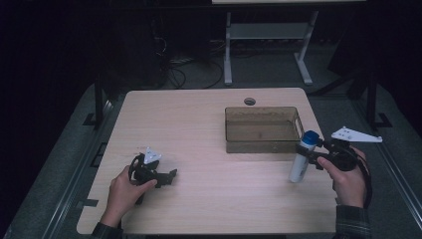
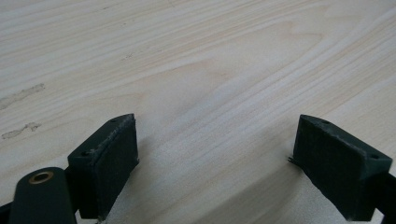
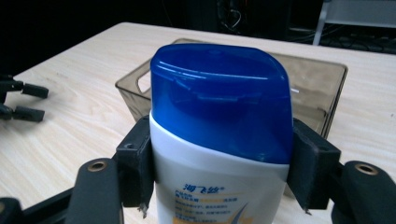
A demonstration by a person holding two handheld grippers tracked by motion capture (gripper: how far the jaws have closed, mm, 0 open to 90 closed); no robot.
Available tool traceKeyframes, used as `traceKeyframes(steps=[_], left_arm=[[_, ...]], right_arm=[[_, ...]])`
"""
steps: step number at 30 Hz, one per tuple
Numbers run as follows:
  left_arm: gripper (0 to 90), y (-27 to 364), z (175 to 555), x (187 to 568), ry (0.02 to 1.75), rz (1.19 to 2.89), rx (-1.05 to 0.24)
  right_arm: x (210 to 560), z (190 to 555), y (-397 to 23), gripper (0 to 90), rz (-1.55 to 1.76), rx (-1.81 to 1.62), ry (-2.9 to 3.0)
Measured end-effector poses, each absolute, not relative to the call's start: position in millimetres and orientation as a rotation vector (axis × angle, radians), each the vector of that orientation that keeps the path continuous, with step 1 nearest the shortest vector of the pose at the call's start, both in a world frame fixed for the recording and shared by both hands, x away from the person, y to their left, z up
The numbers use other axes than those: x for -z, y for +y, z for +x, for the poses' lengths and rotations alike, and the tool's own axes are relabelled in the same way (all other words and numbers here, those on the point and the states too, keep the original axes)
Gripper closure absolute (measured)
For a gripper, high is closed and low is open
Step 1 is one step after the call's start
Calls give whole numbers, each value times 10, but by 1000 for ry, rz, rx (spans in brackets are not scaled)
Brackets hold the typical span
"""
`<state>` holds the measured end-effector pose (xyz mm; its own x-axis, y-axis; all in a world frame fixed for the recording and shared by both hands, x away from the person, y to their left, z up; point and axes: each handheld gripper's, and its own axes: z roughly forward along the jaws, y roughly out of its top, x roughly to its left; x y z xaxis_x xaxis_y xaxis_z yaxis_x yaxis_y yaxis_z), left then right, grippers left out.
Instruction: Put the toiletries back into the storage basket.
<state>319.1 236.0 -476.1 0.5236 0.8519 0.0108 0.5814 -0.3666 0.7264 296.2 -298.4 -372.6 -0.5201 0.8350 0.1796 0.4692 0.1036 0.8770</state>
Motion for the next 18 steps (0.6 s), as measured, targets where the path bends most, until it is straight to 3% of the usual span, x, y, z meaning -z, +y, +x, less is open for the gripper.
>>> traceKeyframes(steps=[18], left_arm=[[128,2358,3191,4762,1163,2083,-513]], right_arm=[[3502,3108,-2810,351,1226,-1424,1989]])
